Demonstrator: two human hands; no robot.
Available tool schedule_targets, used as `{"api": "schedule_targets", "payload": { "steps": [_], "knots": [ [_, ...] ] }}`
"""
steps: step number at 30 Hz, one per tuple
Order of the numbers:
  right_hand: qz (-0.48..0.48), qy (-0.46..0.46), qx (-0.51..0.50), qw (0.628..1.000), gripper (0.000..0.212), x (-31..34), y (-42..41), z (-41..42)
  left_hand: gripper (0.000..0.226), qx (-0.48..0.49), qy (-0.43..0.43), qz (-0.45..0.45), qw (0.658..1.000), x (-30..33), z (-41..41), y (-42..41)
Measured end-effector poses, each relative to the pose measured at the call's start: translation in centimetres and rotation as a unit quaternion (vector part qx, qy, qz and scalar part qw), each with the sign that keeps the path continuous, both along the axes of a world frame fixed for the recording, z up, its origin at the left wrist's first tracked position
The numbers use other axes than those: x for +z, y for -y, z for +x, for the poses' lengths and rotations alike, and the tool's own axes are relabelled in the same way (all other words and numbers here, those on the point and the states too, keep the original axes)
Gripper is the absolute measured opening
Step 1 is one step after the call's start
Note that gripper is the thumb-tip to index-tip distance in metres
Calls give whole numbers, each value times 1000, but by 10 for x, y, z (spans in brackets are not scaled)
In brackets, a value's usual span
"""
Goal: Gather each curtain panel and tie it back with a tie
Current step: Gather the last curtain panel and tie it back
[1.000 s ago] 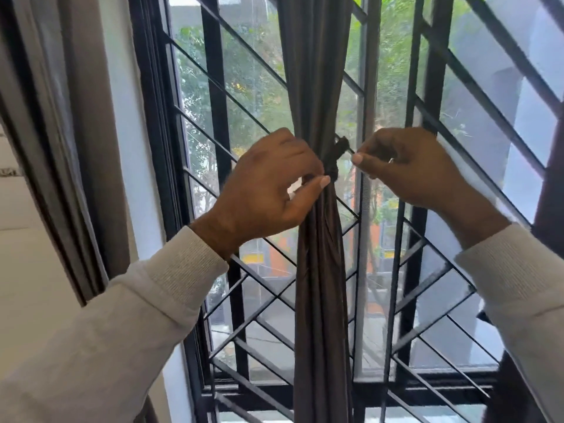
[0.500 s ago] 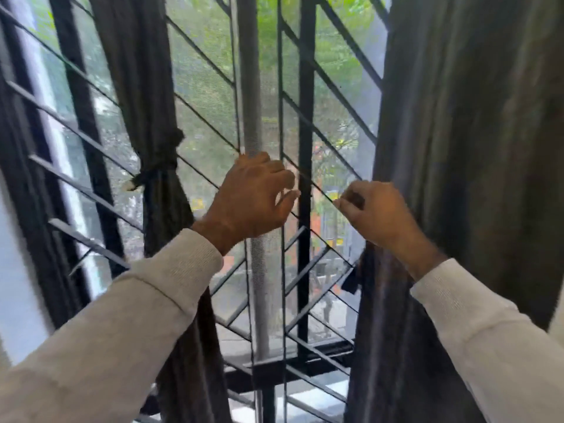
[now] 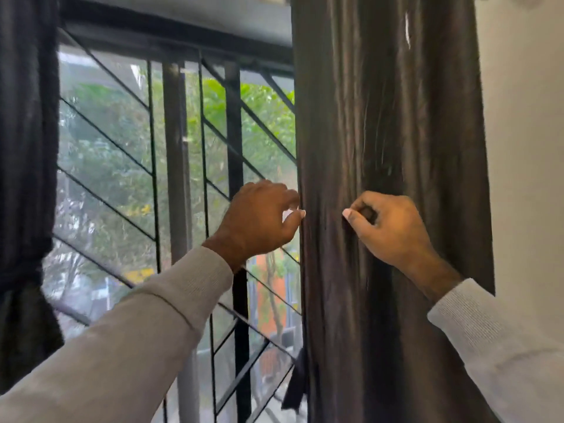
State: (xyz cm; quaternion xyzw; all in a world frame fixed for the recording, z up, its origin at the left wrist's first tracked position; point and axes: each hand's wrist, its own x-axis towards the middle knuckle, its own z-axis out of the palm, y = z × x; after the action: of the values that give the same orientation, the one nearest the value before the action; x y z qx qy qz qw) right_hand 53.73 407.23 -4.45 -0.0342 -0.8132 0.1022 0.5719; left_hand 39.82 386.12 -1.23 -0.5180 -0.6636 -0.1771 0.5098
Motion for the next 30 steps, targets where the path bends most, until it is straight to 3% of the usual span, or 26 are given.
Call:
{"api": "schedule_targets", "payload": {
  "steps": [4,10,13,20,26,30],
  "knots": [
    [38,-18,-53,998,21,56,-16,-10,28,-24,-6,37,999,56,-11,-16],
    [57,-23,-196,979,24,142,-37,-12,63,-54,-5,166,985,144,-5,-45],
    [46,-51,-220,973,23,171,-44,-13,71,-44,-13,208,977,180,15,-59],
    [41,-85,-184,978,22,224,-65,-27,71,52,-21,254,966,233,49,-88],
    [7,-129,-60,990,29,262,-75,-48,59,150,-54,274,948,244,46,-82],
    [-13,-134,-25,991,35,276,-82,-58,58,243,-23,329,912,250,27,-32]
  ]
}}
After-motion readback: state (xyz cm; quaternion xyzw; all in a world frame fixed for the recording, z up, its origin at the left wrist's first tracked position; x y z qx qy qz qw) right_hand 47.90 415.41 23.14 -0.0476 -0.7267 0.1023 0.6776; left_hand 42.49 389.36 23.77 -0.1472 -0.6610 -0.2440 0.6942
